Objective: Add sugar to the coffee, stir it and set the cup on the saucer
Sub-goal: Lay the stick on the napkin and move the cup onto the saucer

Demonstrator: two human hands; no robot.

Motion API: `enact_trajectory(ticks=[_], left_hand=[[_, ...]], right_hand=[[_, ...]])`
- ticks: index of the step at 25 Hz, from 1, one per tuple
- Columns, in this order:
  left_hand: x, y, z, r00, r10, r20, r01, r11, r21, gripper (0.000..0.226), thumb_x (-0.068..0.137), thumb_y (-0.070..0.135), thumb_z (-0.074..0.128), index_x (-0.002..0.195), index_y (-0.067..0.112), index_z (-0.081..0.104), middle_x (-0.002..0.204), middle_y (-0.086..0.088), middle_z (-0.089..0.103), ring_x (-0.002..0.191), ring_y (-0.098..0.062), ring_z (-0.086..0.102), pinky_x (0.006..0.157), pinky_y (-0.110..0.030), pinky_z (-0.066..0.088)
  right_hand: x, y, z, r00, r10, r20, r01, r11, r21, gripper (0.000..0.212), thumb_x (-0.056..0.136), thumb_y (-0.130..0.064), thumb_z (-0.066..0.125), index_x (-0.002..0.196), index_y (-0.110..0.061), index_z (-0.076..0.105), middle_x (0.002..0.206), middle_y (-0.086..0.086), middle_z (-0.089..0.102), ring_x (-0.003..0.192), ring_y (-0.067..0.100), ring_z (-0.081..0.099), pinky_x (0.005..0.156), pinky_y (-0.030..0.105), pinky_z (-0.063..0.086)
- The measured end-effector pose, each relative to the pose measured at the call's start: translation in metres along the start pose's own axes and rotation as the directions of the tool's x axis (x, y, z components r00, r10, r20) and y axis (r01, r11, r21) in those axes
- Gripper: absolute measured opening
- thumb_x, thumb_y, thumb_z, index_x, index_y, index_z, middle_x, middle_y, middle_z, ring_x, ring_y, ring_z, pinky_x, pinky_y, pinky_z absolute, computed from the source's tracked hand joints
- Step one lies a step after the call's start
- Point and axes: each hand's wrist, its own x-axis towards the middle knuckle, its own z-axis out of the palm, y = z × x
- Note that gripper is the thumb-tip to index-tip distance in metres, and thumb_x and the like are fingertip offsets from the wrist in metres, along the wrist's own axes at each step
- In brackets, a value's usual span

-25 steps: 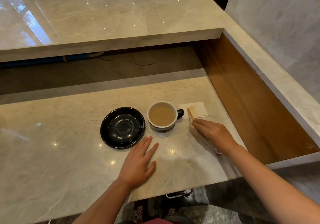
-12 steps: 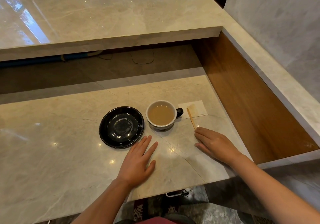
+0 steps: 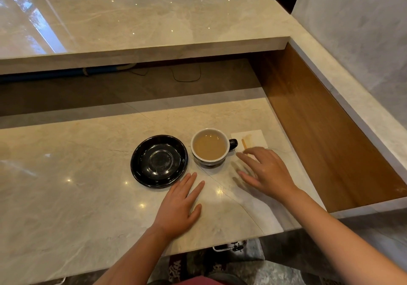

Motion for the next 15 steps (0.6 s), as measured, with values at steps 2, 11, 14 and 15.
enact_trajectory(ticks=[2, 11, 14, 15], left_hand=[[0.000, 0.000, 0.000, 1.000, -0.001, 0.013, 0.001, 1.000, 0.010, 0.060, 0.093, 0.032, 0.052, 0.145, 0.025, 0.025, 0.154, -0.006, 0.016, 0.141, -0.018, 0.003, 0.113, -0.041, 0.005], [-0.002, -0.007, 0.000, 0.993, -0.002, 0.118, -0.007, 0.997, 0.074, 0.064, 0.094, 0.053, 0.030, 0.144, 0.037, -0.005, 0.154, 0.002, -0.008, 0.137, -0.009, -0.022, 0.108, -0.029, -0.014], [-0.006, -0.015, -0.003, 0.987, 0.027, 0.158, -0.039, 0.997, 0.072, 0.065, 0.092, 0.058, 0.026, 0.144, 0.040, -0.008, 0.155, 0.003, -0.009, 0.139, -0.010, -0.019, 0.110, -0.032, -0.010], [-0.008, -0.016, -0.003, 0.986, 0.031, 0.163, -0.043, 0.997, 0.067, 0.065, 0.092, 0.058, 0.026, 0.144, 0.040, -0.007, 0.156, 0.003, -0.008, 0.139, -0.010, -0.018, 0.111, -0.033, -0.009]], right_hand=[[0.029, -0.019, 0.000, 0.996, 0.033, 0.079, -0.034, 0.999, 0.021, 0.062, 0.075, -0.043, 0.068, 0.129, -0.021, 0.048, 0.125, 0.016, 0.056, 0.115, 0.032, 0.051, 0.087, 0.045, 0.046], [0.117, -0.040, 0.022, 0.763, 0.181, 0.621, -0.138, 0.984, -0.116, 0.110, 0.061, -0.053, 0.076, 0.143, -0.035, 0.005, 0.156, 0.012, 0.007, 0.140, 0.035, 0.010, 0.105, 0.056, 0.028], [0.125, -0.040, 0.023, 0.740, 0.171, 0.650, -0.125, 0.985, -0.116, 0.109, 0.058, -0.048, 0.080, 0.141, -0.034, 0.011, 0.147, 0.013, 0.026, 0.129, 0.034, 0.029, 0.090, 0.045, 0.044], [0.126, -0.041, 0.024, 0.747, 0.166, 0.644, -0.120, 0.986, -0.115, 0.108, 0.056, -0.048, 0.080, 0.140, -0.033, 0.014, 0.142, 0.013, 0.030, 0.125, 0.034, 0.032, 0.086, 0.043, 0.045]])
